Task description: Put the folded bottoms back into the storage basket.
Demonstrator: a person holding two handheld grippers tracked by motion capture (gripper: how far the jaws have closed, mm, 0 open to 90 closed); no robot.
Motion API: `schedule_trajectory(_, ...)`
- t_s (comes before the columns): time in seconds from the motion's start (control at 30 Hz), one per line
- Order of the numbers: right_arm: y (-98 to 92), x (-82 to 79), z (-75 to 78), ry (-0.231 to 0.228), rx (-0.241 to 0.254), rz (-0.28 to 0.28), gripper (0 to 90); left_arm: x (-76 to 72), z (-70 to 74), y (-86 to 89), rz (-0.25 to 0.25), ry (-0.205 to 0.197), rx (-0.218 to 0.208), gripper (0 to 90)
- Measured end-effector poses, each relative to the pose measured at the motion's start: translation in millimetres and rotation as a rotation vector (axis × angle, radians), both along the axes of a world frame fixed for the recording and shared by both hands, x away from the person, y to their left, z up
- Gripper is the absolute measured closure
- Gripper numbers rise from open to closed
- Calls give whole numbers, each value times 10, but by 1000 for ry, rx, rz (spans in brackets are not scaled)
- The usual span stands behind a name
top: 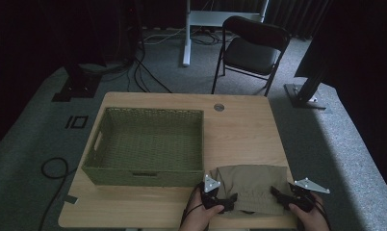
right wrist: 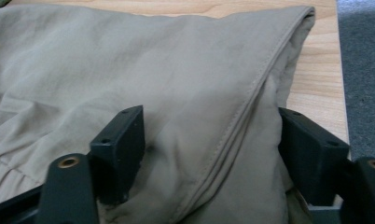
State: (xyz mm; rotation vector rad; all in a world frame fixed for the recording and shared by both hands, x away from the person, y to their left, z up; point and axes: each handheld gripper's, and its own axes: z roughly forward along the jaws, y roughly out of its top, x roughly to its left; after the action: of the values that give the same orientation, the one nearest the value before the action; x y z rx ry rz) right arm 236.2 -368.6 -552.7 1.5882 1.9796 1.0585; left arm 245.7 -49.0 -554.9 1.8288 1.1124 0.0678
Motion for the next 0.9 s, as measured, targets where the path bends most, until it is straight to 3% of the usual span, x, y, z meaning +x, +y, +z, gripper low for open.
schedule_trajectory(0.07, 8, -3, 2, 1, -4, 11, 296, 41, -7, -56, -3, 19, -2, 156)
schedule_trajectory(0.2, 19, -6, -1, -2, -4, 19, 311, 83, -5, -193, -16, 17, 9, 156)
schedule_trajectory(0.4, 23, 1, 1, 0, -3, 1, 342, 169, 10, -316, -38, -11, 51, 180)
schedule_trajectory(0.53, 37, 14, 24, 17, -19, -25, 425, 239, 22, -349, -88, -26, 55, 338)
schedule_trajectory(0.67, 97, 43, 56, 42, -31, -28, 628, 327, 38, -383, -101, -29, 80, 427)
schedule_trajectory(0.73, 133, 56, 75, 46, -56, -26, 714, 352, 76, -413, -109, -55, 108, 502)
schedule_trajectory(0.77, 147, 60, 82, 43, -69, -29, 744, 367, 93, -421, -110, -70, 119, 558)
schedule_trajectory(0.83, 154, 63, 98, 46, -72, -43, 775, 409, 133, -409, -107, -63, 119, 664)
schedule_trajectory(0.9, 145, 62, 125, 52, -58, -52, 796, 439, 171, -394, -114, -71, 105, 692)
